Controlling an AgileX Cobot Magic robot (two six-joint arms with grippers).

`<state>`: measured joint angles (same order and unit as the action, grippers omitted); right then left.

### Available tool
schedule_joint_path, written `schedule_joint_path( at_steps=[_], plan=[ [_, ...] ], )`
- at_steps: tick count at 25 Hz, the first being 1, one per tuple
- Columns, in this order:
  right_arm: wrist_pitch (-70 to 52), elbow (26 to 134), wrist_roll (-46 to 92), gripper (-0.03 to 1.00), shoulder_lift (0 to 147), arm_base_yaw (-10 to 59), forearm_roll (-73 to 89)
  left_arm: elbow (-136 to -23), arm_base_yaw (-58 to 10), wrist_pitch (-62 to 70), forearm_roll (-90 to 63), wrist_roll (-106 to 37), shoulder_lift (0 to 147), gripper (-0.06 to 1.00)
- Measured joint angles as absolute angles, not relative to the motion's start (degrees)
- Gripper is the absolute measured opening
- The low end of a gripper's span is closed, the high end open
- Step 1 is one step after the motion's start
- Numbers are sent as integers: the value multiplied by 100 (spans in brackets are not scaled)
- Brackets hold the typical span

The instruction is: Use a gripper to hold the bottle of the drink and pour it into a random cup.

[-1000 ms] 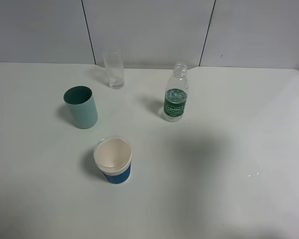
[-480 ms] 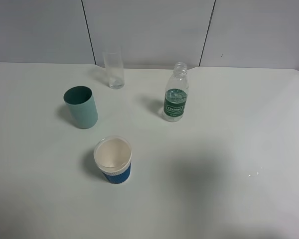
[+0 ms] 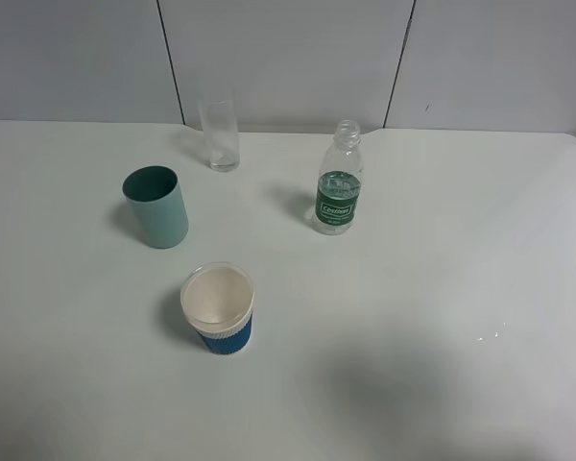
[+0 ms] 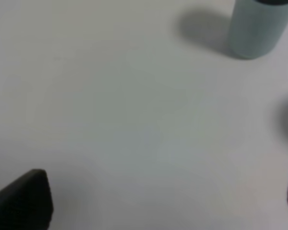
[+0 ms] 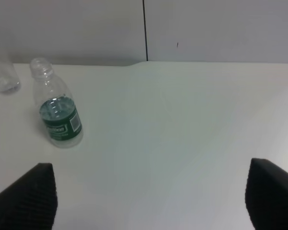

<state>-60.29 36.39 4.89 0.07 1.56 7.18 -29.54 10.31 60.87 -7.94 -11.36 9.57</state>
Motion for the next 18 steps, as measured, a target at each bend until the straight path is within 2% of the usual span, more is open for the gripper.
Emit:
schedule_joint_path(
  at_steps=[5, 14, 18],
  plan=[
    [-6492, 3499, 489, 78, -17, 156, 883, -2954, 1031, 6087, -794, -1136, 957, 99],
    [-6456, 3415, 543, 78, -17, 319, 137, -2954, 1031, 6087, -794, -1136, 957, 99],
    [-6331, 2987, 543, 78, -17, 330, 288, -2954, 1031, 6087, -794, -1136, 957, 99]
  ],
)
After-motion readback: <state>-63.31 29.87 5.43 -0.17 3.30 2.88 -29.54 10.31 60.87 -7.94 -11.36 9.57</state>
